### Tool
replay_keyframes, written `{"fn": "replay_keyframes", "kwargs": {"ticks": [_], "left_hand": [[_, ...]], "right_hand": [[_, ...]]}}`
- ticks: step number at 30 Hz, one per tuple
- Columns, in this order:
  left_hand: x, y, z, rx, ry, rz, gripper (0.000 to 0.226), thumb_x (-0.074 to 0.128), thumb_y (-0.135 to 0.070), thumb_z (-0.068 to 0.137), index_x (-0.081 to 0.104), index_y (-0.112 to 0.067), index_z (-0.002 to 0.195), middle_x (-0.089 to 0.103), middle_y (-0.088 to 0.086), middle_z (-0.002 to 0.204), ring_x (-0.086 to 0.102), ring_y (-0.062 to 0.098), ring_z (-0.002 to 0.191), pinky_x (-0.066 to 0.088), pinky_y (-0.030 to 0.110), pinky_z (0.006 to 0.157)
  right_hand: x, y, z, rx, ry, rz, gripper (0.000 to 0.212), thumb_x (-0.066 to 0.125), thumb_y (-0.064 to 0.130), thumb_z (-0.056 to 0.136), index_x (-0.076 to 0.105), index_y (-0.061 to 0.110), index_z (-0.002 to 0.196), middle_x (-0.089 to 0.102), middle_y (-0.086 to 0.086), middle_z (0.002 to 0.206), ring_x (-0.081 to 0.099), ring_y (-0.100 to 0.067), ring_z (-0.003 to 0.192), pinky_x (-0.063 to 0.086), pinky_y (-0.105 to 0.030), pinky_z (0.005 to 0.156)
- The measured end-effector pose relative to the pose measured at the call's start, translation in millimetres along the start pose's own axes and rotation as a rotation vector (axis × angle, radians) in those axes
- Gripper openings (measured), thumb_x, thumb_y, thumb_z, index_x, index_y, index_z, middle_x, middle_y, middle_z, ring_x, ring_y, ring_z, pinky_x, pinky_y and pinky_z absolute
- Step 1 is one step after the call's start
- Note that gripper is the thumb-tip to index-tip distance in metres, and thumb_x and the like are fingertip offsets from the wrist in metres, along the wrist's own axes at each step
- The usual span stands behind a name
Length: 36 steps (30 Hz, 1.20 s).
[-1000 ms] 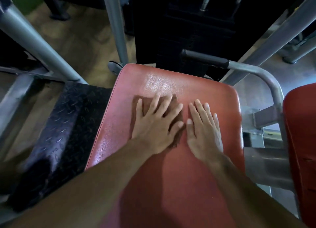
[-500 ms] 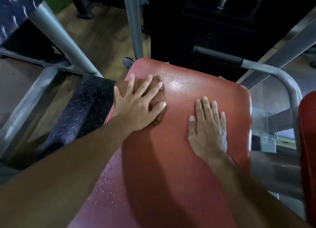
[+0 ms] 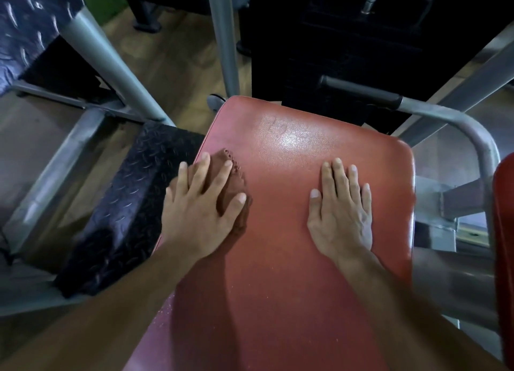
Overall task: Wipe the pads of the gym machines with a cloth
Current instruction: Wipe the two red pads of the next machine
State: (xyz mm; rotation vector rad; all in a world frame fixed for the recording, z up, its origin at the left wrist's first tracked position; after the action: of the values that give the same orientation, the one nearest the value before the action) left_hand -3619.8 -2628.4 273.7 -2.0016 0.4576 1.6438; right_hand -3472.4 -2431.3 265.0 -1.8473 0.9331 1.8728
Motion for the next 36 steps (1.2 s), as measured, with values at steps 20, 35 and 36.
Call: {"fn": "replay_keyframes", "kwargs": {"ticks": [20, 35, 36], "left_hand": [[-6.8, -158.1, 27.7, 0.241, 0.185, -0.903, 0.042, 0.038, -0.025, 0.104, 0.044, -0.024, 0.146, 0.025, -0.007, 0.162, 0.020, 0.011, 0.149, 0.008, 0.039, 0.124], [6.9, -67.8, 33.3, 0.528, 0.015, 0.024, 0.062, 0.010, -0.044, 0.102, 0.020, -0.018, 0.157, 0.014, -0.002, 0.166, 0.009, 0.019, 0.152, 0.004, 0.045, 0.121], [7.3, -67.8, 33.5, 0.529, 0.029, 0.035, 0.060, 0.010, -0.043, 0.103, 0.017, -0.018, 0.158, 0.010, -0.003, 0.166, 0.006, 0.019, 0.153, 0.002, 0.044, 0.121]], "right_hand": [[-41.1, -14.5, -27.7, 0.070, -0.182, 0.579, 0.042, 0.038, 0.029, 0.104, 0.049, 0.019, 0.143, 0.050, 0.000, 0.145, 0.041, -0.017, 0.137, 0.035, -0.044, 0.114], [-15.4, -35.1, -59.1, 0.163, 0.081, -0.107, 0.061, 0.019, 0.064, 0.098, 0.018, 0.043, 0.156, 0.013, 0.001, 0.167, 0.007, -0.035, 0.153, 0.011, -0.064, 0.119], [-16.1, -37.7, -66.5, 0.185, 0.087, -0.121, 0.062, 0.019, 0.063, 0.098, 0.020, 0.041, 0.156, 0.016, -0.001, 0.166, 0.011, -0.038, 0.152, 0.013, -0.065, 0.118]]}}
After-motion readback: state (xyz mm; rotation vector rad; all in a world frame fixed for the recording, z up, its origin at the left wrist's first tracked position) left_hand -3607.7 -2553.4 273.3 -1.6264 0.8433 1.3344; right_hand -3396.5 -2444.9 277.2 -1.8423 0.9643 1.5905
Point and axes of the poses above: each hand's wrist, its own z-axis towards the middle knuckle, its own x-axis out of the palm, y = z × x, the point moved 4 cm from there along z, towards the middle knuckle
